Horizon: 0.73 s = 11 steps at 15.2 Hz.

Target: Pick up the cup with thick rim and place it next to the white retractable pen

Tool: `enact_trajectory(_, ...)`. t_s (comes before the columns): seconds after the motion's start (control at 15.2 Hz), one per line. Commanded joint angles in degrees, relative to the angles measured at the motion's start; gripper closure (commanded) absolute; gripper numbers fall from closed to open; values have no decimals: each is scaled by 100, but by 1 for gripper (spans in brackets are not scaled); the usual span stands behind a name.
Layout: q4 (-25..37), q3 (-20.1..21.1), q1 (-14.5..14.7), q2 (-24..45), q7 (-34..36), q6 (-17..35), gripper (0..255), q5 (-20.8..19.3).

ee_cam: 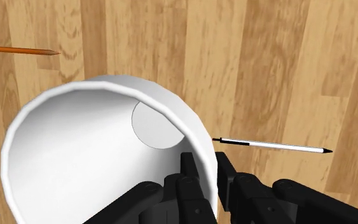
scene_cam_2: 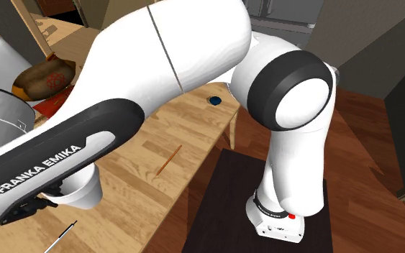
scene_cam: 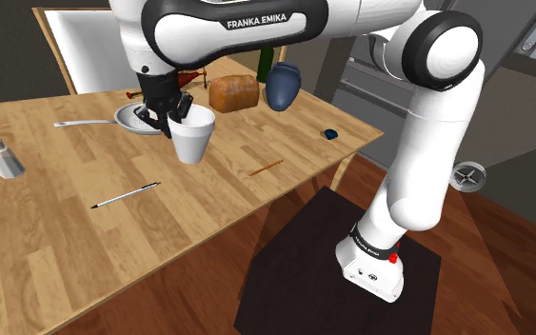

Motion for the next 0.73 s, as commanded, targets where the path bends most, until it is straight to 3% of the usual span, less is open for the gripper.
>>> enact_trajectory(0.0, -121, -7, -6, 24, 30, 144, 255, -19)
enact_trajectory(0.66, -680, -47, -18, 185, 203, 829, 255, -140)
